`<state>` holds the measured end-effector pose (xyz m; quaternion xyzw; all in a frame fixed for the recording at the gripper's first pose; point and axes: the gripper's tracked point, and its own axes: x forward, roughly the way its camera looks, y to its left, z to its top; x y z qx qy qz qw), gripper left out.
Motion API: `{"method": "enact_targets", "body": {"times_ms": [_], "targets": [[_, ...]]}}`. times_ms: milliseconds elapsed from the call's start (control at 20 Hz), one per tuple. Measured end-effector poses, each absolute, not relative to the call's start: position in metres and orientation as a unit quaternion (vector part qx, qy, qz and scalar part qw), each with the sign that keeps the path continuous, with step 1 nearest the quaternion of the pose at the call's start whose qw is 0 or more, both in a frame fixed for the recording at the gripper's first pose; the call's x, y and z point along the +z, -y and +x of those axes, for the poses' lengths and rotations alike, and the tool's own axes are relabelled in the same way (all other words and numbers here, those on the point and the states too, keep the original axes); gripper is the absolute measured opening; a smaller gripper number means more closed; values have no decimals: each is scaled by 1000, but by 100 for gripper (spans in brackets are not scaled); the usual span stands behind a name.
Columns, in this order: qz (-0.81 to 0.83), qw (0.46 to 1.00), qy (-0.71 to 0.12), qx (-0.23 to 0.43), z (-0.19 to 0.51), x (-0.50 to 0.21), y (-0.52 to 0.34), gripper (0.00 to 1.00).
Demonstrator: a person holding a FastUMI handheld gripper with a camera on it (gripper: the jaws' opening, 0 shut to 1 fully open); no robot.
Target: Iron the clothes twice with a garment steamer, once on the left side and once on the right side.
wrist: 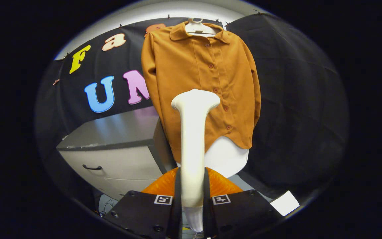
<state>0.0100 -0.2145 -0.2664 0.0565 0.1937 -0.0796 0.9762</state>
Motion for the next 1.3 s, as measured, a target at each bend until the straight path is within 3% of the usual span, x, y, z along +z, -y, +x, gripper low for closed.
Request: {"method": "enact_targets", "body": {"times_ms": [750, 1300], "targets": [[57, 994, 41, -84, 21, -29, 248, 28], [57, 991, 49, -115, 65, -25, 319, 28]]}}
